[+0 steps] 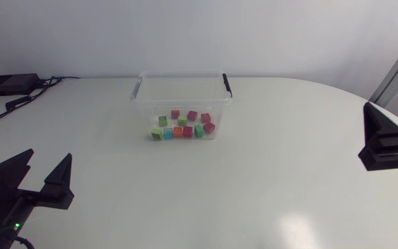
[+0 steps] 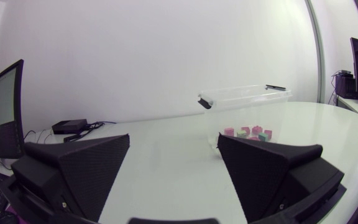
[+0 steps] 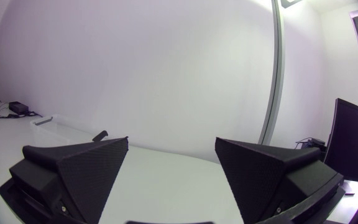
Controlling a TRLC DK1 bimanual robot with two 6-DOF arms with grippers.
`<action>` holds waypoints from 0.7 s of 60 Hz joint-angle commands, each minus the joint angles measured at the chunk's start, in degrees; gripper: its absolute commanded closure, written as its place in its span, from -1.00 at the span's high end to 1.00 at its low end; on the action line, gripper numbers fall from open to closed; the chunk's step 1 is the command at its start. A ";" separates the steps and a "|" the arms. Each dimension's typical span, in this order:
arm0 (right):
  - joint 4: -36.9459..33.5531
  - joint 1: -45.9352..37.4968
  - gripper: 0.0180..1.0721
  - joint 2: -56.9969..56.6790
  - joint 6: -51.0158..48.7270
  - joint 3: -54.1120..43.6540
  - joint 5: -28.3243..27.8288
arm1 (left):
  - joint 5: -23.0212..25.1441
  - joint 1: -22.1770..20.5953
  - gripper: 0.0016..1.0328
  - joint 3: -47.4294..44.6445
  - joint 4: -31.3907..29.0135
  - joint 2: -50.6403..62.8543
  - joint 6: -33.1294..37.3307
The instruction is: Place the duplo bricks in the container
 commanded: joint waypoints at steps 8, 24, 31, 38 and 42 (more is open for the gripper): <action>0.54 -4.44 0.93 -3.50 4.00 -6.53 -4.49 | 0.62 0.95 0.92 -1.06 0.74 -0.31 -3.04; 1.71 -10.19 0.93 -7.67 7.89 -14.30 -11.11 | 1.05 1.76 0.92 -1.08 0.81 -0.09 -5.06; 2.23 -12.70 0.93 -9.49 9.58 -17.69 -14.00 | 1.24 2.12 0.92 -1.09 0.85 0.00 -5.94; 2.76 -15.31 0.93 -11.38 11.34 -21.21 -16.99 | 1.43 2.49 0.92 -1.10 0.88 0.10 -6.85; 2.87 -15.88 0.93 -11.79 11.73 -21.98 -17.65 | 1.48 2.57 0.92 -1.10 0.89 0.12 -7.05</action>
